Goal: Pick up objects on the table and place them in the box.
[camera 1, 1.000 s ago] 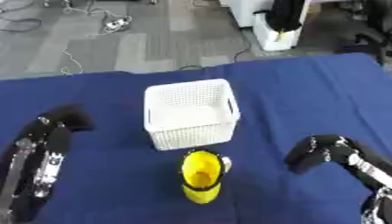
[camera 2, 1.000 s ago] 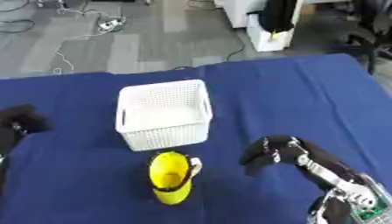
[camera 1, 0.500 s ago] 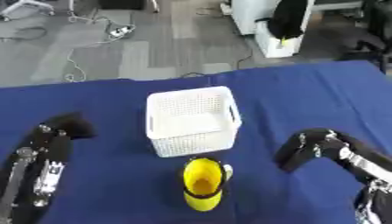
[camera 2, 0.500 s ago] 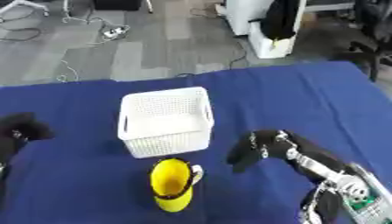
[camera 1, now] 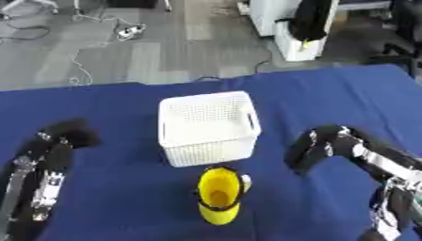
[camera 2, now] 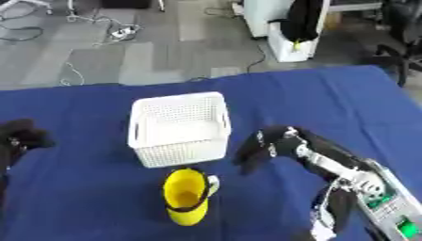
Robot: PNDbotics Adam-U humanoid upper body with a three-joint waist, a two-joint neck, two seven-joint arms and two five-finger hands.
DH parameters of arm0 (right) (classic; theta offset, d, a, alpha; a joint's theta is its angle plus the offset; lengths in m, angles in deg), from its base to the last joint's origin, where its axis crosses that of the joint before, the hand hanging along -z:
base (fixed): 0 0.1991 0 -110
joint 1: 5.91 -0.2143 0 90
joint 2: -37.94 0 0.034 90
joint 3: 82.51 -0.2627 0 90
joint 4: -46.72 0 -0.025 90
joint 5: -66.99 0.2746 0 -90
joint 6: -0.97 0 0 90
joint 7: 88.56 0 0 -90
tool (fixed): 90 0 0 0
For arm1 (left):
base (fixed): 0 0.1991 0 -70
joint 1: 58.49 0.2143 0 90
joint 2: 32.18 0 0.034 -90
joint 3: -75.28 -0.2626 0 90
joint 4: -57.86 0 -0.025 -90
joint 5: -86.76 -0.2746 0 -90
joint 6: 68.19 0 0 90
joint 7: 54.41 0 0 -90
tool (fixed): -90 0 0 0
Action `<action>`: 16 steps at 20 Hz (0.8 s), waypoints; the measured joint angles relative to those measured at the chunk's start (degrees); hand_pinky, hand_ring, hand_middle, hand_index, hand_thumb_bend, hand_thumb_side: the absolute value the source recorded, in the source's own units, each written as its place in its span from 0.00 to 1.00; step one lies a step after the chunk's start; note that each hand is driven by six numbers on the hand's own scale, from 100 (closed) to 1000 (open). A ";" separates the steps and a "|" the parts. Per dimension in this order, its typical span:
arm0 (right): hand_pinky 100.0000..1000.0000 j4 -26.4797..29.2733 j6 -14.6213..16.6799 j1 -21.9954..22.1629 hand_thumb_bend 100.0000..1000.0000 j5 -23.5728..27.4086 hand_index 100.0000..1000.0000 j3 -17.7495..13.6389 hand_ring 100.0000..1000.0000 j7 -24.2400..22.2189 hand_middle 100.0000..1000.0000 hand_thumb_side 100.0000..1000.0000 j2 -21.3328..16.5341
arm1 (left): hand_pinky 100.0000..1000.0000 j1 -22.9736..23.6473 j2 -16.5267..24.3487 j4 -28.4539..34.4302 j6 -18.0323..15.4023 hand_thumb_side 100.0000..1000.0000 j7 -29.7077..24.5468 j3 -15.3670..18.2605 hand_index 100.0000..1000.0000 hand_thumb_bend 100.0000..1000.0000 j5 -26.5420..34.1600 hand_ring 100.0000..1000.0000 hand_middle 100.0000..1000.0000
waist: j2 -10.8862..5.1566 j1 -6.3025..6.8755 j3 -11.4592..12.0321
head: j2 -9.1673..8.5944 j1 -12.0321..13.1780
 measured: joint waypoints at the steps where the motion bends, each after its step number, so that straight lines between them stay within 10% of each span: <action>1: 0.45 -0.40 0.21 -0.29 0.80 -0.26 0.69 0.03 0.55 0.21 0.65 0.68 0.21 | 0.67 0.00 -0.04 0.00 -0.03 0.81 0.04 -0.03 0.79 0.10 0.00 0.60 0.58 | 0.00 -0.12 0.03 | 0.00 0.00; 16: 0.47 -6.40 2.89 -4.33 0.80 -4.44 0.67 1.46 0.56 2.89 0.64 0.69 0.70 | 0.66 -0.03 -0.41 0.00 -0.11 0.81 0.19 -0.18 0.79 0.10 0.13 0.61 0.58 | 0.06 -0.48 0.98 | 0.00 0.00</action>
